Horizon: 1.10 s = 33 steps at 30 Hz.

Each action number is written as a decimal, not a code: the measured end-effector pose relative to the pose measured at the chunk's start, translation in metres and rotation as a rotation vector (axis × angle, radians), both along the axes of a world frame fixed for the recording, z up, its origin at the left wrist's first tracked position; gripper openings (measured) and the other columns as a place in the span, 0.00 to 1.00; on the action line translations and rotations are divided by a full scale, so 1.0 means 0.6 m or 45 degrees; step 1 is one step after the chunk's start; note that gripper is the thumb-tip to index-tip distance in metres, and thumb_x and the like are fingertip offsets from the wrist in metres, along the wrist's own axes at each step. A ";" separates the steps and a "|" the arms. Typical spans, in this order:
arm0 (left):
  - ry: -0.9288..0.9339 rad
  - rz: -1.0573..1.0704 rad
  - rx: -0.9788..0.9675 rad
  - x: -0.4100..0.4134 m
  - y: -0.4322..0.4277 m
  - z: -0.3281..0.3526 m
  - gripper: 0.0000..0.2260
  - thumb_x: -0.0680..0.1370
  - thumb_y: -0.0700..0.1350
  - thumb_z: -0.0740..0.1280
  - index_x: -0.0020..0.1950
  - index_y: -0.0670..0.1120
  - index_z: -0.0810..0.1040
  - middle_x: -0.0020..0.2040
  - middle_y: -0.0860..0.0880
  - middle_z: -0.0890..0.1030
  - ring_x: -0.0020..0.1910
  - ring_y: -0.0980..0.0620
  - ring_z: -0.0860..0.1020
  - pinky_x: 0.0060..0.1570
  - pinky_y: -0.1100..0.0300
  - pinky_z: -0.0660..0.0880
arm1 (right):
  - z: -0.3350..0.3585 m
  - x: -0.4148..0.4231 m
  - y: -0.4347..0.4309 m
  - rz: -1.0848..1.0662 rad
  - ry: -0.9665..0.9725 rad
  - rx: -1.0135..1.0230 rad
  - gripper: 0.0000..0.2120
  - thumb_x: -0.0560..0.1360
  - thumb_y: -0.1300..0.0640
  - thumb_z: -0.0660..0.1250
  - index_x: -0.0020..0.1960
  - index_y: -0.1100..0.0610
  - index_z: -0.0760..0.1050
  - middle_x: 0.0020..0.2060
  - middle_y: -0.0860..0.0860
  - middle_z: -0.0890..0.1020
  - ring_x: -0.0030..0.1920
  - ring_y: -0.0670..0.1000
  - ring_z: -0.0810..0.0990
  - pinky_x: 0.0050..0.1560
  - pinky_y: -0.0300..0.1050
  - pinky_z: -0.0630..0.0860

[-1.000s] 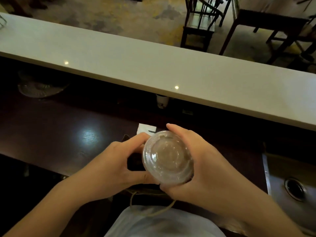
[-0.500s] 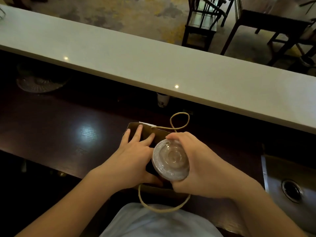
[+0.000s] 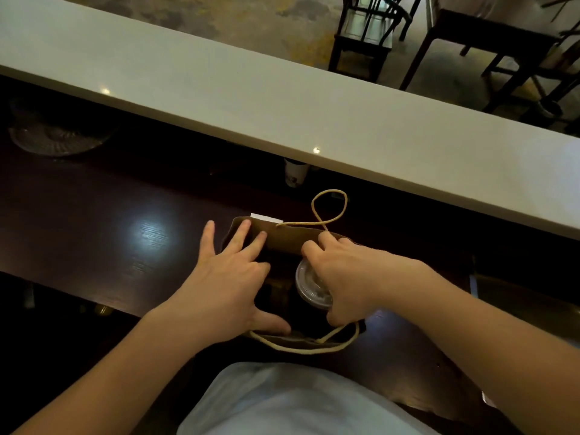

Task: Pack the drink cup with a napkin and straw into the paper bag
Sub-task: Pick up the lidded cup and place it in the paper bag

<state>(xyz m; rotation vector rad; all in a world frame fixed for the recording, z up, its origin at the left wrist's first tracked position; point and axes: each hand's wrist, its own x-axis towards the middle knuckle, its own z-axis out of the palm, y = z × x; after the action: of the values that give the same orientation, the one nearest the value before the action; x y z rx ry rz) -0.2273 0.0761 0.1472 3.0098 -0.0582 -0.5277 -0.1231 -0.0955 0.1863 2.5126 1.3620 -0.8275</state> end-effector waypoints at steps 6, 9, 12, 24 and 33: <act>-0.018 0.035 -0.078 -0.006 -0.013 -0.006 0.49 0.61 0.78 0.59 0.76 0.52 0.64 0.82 0.44 0.48 0.79 0.43 0.37 0.73 0.36 0.33 | -0.053 -0.021 0.056 0.158 -0.070 -0.373 0.48 0.66 0.49 0.77 0.76 0.53 0.52 0.65 0.59 0.69 0.59 0.61 0.75 0.57 0.57 0.78; -0.042 0.038 -0.101 -0.006 -0.015 -0.007 0.48 0.62 0.77 0.61 0.74 0.50 0.67 0.82 0.43 0.48 0.80 0.42 0.38 0.75 0.39 0.35 | -0.103 -0.026 0.082 0.294 -0.071 -0.559 0.45 0.73 0.48 0.71 0.78 0.55 0.46 0.70 0.60 0.63 0.64 0.61 0.71 0.59 0.61 0.75; -0.049 0.053 -0.114 -0.008 -0.014 -0.009 0.48 0.62 0.77 0.63 0.74 0.49 0.69 0.82 0.42 0.48 0.80 0.42 0.38 0.76 0.40 0.38 | -0.158 -0.023 0.104 0.282 -0.021 -0.682 0.39 0.76 0.48 0.66 0.78 0.55 0.48 0.73 0.60 0.60 0.69 0.63 0.65 0.63 0.62 0.70; -0.030 0.047 -0.063 -0.011 -0.024 -0.009 0.57 0.63 0.77 0.65 0.79 0.42 0.55 0.81 0.38 0.44 0.79 0.39 0.38 0.77 0.42 0.39 | -0.261 -0.040 0.090 0.093 -0.079 -0.660 0.37 0.75 0.51 0.66 0.77 0.54 0.52 0.74 0.60 0.60 0.74 0.64 0.57 0.63 0.64 0.72; -0.045 0.035 -0.037 -0.016 -0.027 -0.011 0.56 0.63 0.78 0.62 0.79 0.42 0.56 0.81 0.38 0.43 0.79 0.39 0.37 0.78 0.42 0.39 | -0.263 -0.045 0.075 0.166 -0.058 -0.705 0.34 0.77 0.49 0.63 0.78 0.54 0.52 0.75 0.61 0.59 0.73 0.66 0.57 0.63 0.66 0.70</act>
<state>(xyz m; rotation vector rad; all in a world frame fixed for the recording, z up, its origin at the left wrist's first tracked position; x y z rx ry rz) -0.2372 0.0602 0.1408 2.9870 -0.0265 -0.4671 -0.1504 -0.0505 0.0287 1.9849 1.0791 -0.9549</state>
